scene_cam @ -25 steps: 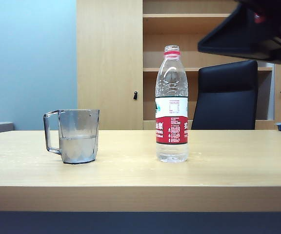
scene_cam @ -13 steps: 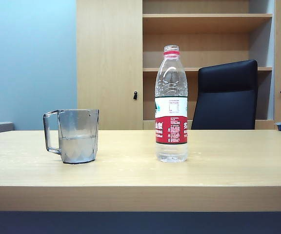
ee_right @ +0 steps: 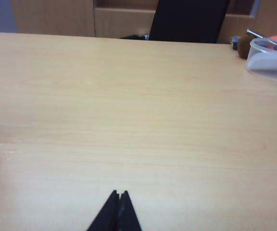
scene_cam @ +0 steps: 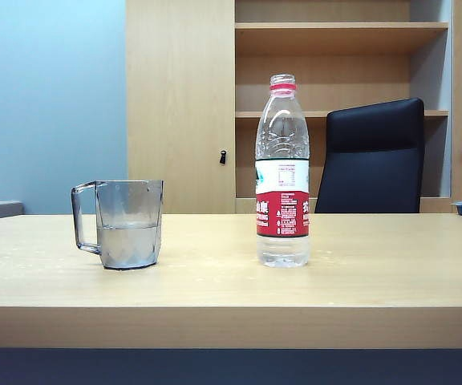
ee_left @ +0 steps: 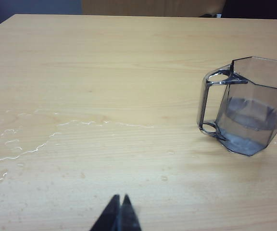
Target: Pick up the mineral water bottle on the table and pour water into the mug until it's half full.
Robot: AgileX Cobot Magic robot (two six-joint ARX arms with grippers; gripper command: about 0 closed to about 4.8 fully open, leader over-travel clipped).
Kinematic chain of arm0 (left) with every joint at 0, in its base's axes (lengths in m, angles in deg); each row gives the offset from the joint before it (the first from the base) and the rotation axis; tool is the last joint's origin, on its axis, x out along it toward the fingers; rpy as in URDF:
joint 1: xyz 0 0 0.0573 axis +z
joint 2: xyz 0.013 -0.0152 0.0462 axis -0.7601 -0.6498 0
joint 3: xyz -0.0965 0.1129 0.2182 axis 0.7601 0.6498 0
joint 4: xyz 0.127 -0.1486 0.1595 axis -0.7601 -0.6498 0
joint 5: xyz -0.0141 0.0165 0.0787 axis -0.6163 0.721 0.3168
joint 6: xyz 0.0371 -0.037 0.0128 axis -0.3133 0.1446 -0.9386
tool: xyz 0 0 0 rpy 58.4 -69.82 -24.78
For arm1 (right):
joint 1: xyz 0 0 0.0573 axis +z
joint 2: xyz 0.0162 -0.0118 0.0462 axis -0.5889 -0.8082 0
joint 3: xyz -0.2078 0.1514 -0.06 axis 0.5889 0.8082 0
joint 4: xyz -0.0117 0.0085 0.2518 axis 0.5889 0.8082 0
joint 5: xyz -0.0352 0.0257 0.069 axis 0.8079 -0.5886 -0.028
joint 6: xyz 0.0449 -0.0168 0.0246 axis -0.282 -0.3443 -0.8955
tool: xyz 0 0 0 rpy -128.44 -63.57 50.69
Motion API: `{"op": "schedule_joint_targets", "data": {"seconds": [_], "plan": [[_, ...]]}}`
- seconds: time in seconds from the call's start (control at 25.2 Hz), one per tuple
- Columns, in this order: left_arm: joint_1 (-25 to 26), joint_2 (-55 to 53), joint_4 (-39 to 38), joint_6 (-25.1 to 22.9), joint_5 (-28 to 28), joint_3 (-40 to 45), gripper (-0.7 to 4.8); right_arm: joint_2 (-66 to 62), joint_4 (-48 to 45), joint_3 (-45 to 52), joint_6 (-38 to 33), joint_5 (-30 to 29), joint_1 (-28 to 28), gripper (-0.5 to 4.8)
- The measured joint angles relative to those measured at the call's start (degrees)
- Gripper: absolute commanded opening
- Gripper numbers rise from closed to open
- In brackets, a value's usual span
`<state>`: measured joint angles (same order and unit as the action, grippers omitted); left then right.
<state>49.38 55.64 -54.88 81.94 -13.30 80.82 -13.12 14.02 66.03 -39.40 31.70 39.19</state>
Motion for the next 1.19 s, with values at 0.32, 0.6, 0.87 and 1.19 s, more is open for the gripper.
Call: {"op": "schedule_joint_targets", "data": {"seconds": [0.32,0.6,0.87,1.19], "plan": [[0.0,0.0,0.0,0.0,0.0,0.0,-0.02,0.0,4.2,0.0,0.0,-0.4,0.1,-0.08],[0.0,0.0,0.0,0.0,0.0,0.0,-0.02,0.0,4.2,0.0,0.0,-0.4,0.1,-0.08],[0.0,0.0,0.0,0.0,0.0,0.0,-0.02,0.0,4.2,0.0,0.0,-0.4,0.1,-0.08],[0.0,0.0,0.0,0.0,0.0,0.0,-0.02,0.0,4.2,0.0,0.0,-0.4,0.1,-0.08]]}}
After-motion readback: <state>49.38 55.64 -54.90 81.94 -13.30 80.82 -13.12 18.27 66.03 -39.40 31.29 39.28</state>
